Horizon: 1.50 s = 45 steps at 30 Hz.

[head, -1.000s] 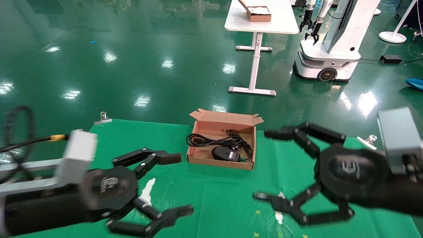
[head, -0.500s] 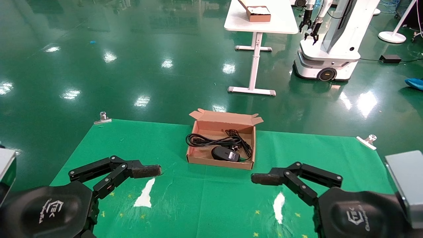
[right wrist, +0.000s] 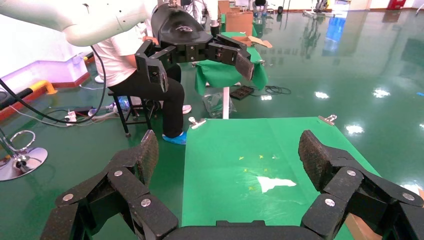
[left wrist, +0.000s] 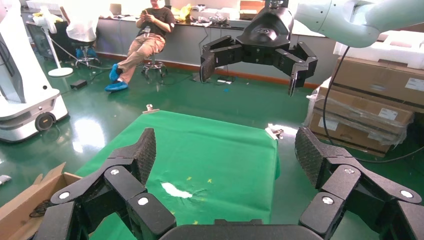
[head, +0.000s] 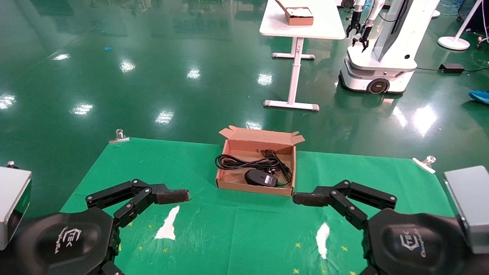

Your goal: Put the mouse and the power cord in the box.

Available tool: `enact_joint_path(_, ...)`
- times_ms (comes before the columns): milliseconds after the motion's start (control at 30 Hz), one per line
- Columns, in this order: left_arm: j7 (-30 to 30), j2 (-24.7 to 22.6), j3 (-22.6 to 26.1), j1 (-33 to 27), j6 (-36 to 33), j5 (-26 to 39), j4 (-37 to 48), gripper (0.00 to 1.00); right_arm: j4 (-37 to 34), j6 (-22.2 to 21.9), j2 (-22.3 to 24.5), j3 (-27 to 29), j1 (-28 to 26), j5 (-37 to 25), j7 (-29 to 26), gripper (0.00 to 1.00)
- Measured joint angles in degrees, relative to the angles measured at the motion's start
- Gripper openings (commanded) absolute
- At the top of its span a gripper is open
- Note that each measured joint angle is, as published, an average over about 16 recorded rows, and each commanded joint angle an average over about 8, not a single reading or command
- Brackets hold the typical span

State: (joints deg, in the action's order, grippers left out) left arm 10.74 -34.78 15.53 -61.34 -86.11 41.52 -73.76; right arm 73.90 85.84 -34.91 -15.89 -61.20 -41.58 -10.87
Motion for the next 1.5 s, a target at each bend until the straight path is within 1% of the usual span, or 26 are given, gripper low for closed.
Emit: enact_joint_path(1500,0.0,-0.2,0.5,-0.2,0.4,0.3,0.2,1.00,-0.4,-0.2,-0.1,-0.2,-0.4,-0.3,0.2,1.00)
